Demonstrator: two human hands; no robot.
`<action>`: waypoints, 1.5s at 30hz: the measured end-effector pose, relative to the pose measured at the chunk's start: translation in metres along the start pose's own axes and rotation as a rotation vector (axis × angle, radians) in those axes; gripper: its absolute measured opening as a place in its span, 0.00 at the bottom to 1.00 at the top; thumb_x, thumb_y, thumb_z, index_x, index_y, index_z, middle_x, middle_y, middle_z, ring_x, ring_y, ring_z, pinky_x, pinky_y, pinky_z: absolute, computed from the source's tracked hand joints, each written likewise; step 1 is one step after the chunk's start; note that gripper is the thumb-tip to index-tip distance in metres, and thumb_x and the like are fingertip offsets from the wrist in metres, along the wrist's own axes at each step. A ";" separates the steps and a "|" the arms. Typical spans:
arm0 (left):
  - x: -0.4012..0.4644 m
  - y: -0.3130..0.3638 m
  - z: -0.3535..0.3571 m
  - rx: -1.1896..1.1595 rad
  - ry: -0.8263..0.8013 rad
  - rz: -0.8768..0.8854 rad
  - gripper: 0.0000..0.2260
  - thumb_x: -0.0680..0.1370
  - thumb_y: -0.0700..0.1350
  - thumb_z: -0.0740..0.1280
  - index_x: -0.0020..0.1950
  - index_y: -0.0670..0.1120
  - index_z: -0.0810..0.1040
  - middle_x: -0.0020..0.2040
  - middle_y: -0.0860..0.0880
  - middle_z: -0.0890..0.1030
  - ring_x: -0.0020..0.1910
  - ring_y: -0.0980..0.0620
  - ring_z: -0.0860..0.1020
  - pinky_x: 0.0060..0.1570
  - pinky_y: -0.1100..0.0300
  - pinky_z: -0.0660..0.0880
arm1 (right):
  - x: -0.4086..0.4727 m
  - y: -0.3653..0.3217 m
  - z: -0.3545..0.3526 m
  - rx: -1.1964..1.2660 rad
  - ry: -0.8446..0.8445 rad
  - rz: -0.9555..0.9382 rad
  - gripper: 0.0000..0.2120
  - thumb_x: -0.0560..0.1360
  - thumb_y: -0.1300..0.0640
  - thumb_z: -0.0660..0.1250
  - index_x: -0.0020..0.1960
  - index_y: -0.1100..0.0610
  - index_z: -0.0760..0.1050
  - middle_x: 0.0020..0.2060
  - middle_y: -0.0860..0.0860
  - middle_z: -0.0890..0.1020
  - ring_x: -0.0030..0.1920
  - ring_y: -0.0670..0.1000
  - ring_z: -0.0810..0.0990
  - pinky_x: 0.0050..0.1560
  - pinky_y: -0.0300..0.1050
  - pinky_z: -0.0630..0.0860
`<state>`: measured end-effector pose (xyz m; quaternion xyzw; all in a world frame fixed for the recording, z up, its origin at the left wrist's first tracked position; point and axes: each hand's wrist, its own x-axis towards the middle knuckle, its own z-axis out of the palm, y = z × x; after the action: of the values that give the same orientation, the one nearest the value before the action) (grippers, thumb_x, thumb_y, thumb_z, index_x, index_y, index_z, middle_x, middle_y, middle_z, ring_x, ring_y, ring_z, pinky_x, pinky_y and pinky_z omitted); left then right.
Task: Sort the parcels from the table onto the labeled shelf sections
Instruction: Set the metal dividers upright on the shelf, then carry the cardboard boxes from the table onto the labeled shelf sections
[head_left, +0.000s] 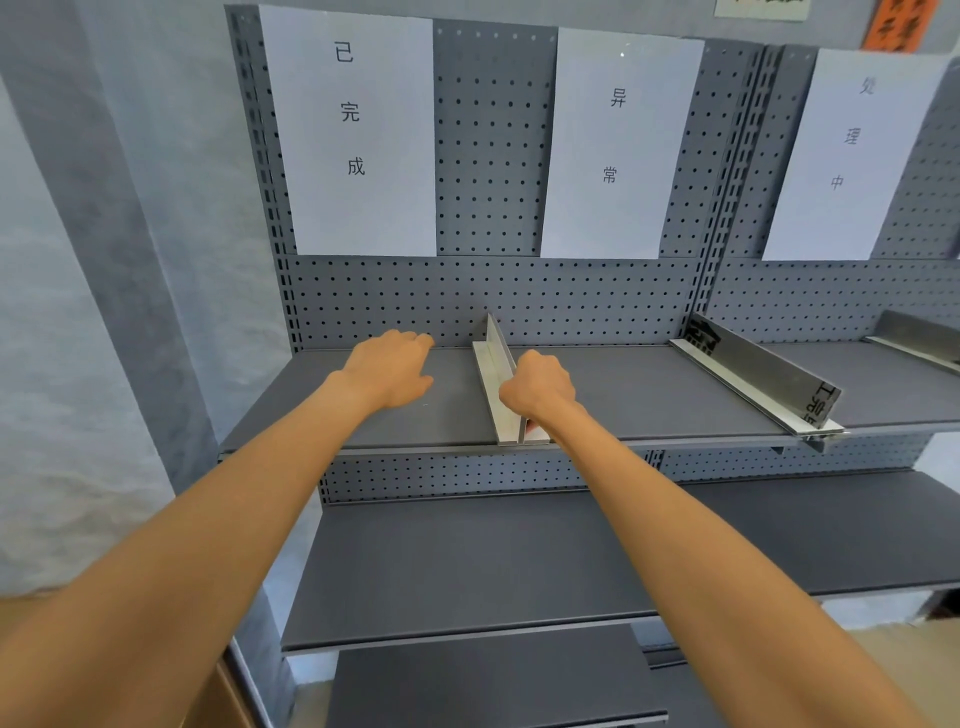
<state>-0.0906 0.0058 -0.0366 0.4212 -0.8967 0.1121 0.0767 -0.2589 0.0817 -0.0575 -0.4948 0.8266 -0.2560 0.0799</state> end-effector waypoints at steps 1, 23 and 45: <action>0.001 0.000 -0.001 -0.002 0.001 -0.001 0.23 0.80 0.49 0.61 0.73 0.43 0.64 0.65 0.43 0.74 0.64 0.43 0.71 0.57 0.47 0.74 | 0.000 -0.001 0.001 0.008 -0.003 0.002 0.15 0.73 0.67 0.60 0.33 0.56 0.58 0.31 0.51 0.66 0.31 0.52 0.67 0.26 0.40 0.62; 0.008 -0.001 -0.040 -0.084 0.064 -0.053 0.23 0.80 0.49 0.62 0.73 0.43 0.65 0.67 0.44 0.73 0.64 0.44 0.73 0.57 0.49 0.73 | 0.014 0.013 -0.066 -0.101 -0.083 -0.164 0.25 0.79 0.49 0.64 0.68 0.66 0.70 0.64 0.62 0.75 0.64 0.60 0.75 0.63 0.54 0.73; -0.123 -0.061 -0.093 0.110 0.119 -0.365 0.23 0.79 0.50 0.64 0.72 0.42 0.67 0.67 0.42 0.73 0.65 0.42 0.71 0.60 0.50 0.71 | -0.016 -0.088 -0.053 -0.361 0.107 -0.802 0.27 0.78 0.54 0.63 0.74 0.60 0.62 0.70 0.57 0.68 0.69 0.58 0.66 0.67 0.49 0.65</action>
<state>0.0384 0.0840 0.0322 0.5729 -0.7920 0.1696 0.1254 -0.2033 0.0800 0.0307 -0.7686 0.6035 -0.1434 -0.1564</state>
